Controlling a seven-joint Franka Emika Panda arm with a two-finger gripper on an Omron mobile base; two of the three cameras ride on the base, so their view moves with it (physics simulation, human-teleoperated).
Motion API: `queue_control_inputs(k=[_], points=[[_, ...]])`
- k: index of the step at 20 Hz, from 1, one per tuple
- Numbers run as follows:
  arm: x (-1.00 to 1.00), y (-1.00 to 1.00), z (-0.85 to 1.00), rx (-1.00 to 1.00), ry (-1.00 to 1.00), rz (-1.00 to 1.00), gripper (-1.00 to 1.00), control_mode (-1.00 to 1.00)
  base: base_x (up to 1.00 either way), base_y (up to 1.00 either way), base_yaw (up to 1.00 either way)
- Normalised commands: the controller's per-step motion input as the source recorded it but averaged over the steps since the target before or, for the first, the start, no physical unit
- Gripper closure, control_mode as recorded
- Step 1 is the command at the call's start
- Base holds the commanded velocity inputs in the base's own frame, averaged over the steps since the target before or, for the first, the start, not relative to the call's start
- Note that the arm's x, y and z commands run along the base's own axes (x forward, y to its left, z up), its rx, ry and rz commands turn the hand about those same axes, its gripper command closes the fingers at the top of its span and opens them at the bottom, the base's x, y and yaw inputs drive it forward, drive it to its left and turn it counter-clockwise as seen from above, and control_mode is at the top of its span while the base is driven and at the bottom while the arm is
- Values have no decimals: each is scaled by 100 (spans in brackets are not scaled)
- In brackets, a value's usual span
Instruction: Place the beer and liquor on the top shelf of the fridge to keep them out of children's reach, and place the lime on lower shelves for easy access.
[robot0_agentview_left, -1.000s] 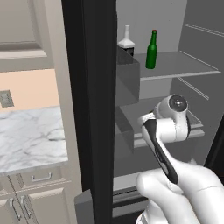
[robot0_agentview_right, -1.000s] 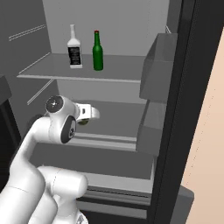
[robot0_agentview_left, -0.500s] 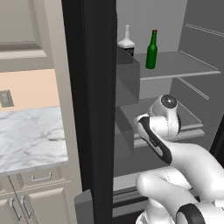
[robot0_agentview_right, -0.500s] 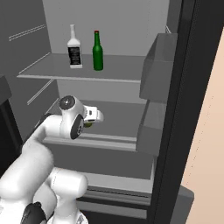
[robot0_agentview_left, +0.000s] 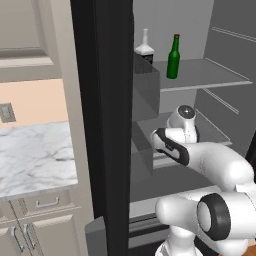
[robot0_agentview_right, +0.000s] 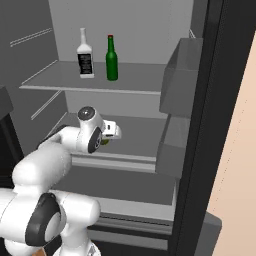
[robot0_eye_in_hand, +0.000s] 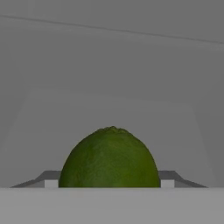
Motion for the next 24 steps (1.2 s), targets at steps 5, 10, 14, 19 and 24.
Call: queue_control_inputs(k=[5, 10, 14, 19, 24], points=[[48, 0, -23, 1, 0, 0, 100, -100, 0, 0, 0], [51, 0, -30, 2, 0, 0, 100, -100, 0, 0, 0], [55, 0, -42, 2, 0, 0, 100, -100, 0, 0, 0], [54, 0, -43, 2, 0, 0, 100, -100, 0, 0, 0], [58, 0, -45, 2, 0, 0, 100, -100, 0, 0, 0]])
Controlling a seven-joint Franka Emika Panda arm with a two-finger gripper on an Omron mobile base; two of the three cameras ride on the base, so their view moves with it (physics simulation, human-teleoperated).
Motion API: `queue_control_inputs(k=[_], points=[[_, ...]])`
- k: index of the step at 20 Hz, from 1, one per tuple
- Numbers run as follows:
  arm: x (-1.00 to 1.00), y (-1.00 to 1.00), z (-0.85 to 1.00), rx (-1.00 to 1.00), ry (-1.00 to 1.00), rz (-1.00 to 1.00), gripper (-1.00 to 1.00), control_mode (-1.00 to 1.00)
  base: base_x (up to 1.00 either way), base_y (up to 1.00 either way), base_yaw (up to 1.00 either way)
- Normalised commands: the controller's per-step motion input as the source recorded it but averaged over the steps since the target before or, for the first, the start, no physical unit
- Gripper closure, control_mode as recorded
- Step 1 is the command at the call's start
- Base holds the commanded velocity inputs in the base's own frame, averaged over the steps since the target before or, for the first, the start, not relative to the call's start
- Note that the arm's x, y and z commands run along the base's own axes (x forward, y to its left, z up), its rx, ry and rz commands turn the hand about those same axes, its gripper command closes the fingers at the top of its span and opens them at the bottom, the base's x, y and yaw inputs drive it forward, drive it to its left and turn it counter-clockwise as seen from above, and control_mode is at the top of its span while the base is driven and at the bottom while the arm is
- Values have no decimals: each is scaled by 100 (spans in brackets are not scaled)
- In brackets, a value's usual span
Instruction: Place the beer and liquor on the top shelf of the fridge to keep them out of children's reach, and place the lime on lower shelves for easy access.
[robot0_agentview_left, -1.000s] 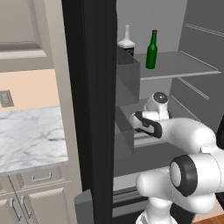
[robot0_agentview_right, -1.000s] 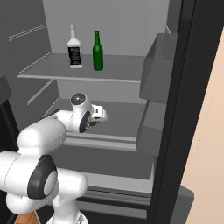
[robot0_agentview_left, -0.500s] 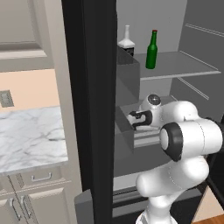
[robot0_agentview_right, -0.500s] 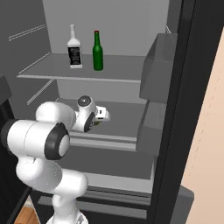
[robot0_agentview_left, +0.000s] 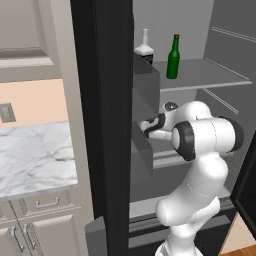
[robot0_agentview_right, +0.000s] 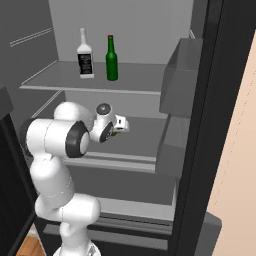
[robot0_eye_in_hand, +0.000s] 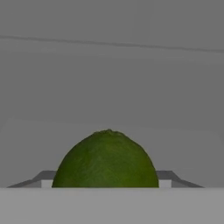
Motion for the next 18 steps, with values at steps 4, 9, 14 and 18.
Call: queue_control_inputs(k=[4, 9, 14, 18], points=[[31, 0, -52, 0, 0, 0, -100, -100, 0, 0, 0], [-15, 0, -29, 0, 0, 0, -100, -100, 0, 0, 0], [-63, 0, 0, 0, 0, 0, -100, -100, 0, 0, 0], [-92, 0, 0, -3, 0, 0, -100, -100, 0, 0, 0]])
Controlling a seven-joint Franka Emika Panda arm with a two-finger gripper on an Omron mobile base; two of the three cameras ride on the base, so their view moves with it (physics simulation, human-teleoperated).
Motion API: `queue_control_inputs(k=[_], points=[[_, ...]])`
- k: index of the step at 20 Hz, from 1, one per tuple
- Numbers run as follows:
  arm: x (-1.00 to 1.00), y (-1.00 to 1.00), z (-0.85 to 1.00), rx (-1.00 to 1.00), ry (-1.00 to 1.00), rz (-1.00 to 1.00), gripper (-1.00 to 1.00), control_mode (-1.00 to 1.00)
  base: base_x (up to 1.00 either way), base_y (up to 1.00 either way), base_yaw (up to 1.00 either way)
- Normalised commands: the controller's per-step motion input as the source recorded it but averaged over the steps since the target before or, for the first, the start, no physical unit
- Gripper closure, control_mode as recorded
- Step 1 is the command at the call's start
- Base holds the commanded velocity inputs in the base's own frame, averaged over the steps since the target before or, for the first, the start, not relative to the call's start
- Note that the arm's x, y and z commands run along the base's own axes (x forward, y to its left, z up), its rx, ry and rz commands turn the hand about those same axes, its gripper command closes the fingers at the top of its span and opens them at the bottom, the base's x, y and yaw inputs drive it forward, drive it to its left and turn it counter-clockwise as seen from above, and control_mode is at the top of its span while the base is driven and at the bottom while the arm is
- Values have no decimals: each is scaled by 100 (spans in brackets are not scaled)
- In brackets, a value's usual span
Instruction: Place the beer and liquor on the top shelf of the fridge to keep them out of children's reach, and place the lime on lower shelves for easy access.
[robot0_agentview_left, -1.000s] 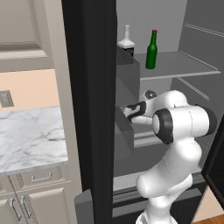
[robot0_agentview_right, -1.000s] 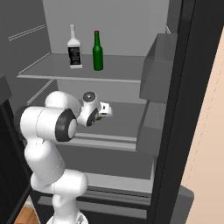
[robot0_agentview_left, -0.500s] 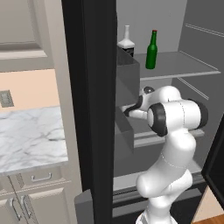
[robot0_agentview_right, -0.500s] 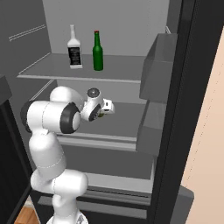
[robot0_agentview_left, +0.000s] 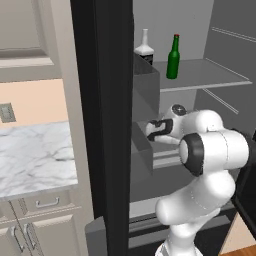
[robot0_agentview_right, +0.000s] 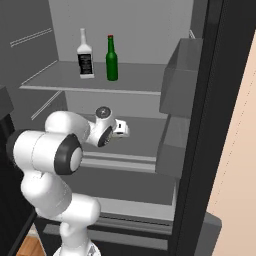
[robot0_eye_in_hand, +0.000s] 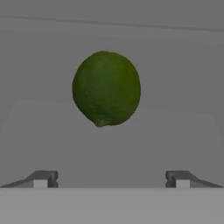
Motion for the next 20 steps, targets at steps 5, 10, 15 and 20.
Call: queue_control_inputs(k=[5, 10, 15, 20], points=[[-100, 0, 17, -4, -2, 0, -100, -100, 0, 0, 0], [-100, 0, 46, -1, -7, 0, -100, -100, 0, 0, 0], [-80, 0, 80, 0, -11, 0, -100, -100, 0, 0, 0], [-73, -5, 83, 0, -13, 0, -100, -100, 0, 0, 0]])
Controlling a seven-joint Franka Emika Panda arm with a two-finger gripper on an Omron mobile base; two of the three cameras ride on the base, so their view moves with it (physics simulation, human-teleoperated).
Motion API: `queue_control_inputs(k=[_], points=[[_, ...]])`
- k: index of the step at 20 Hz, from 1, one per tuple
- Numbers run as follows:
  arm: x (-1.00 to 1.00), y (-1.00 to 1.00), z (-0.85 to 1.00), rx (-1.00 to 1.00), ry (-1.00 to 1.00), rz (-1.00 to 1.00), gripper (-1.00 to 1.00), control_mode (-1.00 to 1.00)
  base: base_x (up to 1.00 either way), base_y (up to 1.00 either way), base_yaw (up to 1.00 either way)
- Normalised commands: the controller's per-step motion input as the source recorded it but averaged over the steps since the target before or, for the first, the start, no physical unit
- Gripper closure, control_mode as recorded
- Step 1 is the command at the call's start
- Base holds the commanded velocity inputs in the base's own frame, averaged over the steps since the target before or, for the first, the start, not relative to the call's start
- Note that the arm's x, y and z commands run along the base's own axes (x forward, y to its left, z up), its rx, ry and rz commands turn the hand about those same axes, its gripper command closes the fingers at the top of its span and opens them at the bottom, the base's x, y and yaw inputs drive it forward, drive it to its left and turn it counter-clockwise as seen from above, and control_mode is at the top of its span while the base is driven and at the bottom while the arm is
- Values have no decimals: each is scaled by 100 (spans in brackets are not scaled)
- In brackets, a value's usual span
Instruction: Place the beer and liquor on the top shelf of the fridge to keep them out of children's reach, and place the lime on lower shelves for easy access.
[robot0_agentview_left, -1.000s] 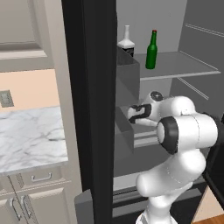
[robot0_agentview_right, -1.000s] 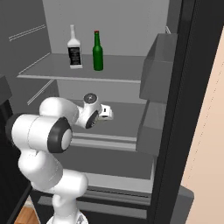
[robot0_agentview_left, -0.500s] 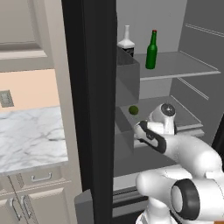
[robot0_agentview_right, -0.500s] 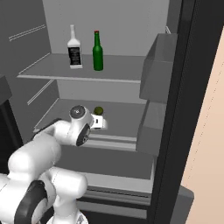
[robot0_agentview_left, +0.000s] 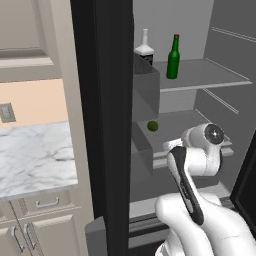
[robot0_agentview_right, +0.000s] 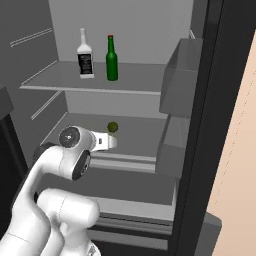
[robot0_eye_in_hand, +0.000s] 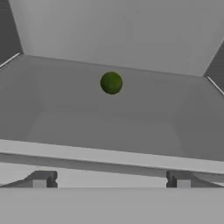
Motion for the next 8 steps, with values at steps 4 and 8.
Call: queue_control_inputs(k=[4, 8], points=[[-71, -3, 71, 0, -11, 0, -100, -100, 0, 0, 0], [-59, -6, 82, 0, -10, 0, -100, -100, 0, 0, 0]])
